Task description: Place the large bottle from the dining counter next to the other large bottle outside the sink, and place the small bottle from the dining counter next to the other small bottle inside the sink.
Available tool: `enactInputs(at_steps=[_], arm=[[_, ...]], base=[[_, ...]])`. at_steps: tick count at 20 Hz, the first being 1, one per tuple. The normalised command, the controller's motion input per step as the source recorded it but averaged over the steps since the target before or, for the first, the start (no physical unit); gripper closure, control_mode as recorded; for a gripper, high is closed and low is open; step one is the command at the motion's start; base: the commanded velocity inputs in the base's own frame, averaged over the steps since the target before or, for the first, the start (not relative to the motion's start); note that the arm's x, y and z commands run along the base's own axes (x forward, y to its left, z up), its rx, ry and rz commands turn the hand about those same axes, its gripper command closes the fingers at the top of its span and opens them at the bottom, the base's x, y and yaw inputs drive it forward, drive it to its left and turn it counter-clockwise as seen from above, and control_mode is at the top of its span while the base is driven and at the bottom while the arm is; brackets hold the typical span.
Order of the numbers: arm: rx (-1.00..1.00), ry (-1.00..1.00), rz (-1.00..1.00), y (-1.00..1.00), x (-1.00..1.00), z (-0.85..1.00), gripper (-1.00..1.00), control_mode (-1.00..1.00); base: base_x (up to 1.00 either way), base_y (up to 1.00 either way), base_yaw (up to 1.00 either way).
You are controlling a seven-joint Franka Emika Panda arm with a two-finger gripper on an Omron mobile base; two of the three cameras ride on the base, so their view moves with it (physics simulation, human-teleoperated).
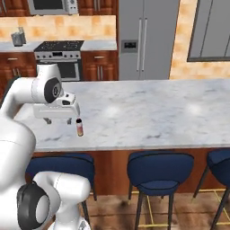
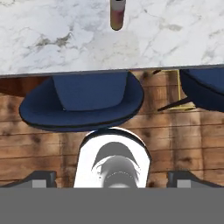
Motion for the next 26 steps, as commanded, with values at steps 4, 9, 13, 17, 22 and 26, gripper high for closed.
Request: enactInputs(at_steps=[4, 9, 13, 17, 22, 26], arm=[[0.0, 0.0, 0.0, 0.0, 0.0, 0.0, -1.0, 1.0], [0.0, 0.0, 0.0, 0.0, 0.0, 0.0, -1.0, 1.0], [0.0, 0.0, 0.0, 0.0, 0.0, 0.0, -1.0, 1.0], [0.0, 0.0, 0.0, 0.0, 0.0, 0.0, -1.0, 1.0], [0.0, 0.0, 0.0, 0.0, 0.0, 0.0, -1.0, 1.0], [0.0, 0.0, 0.0, 0.0, 0.0, 0.0, -1.0, 1.0]], base=[[0.97, -0.29, 0.44], [0.92, -0.47, 0.3], [0.44, -0.46, 0.0], [0.55, -0.31, -0.32], [0.28, -0.13, -0.15], [0.0, 0.0, 0.0]])
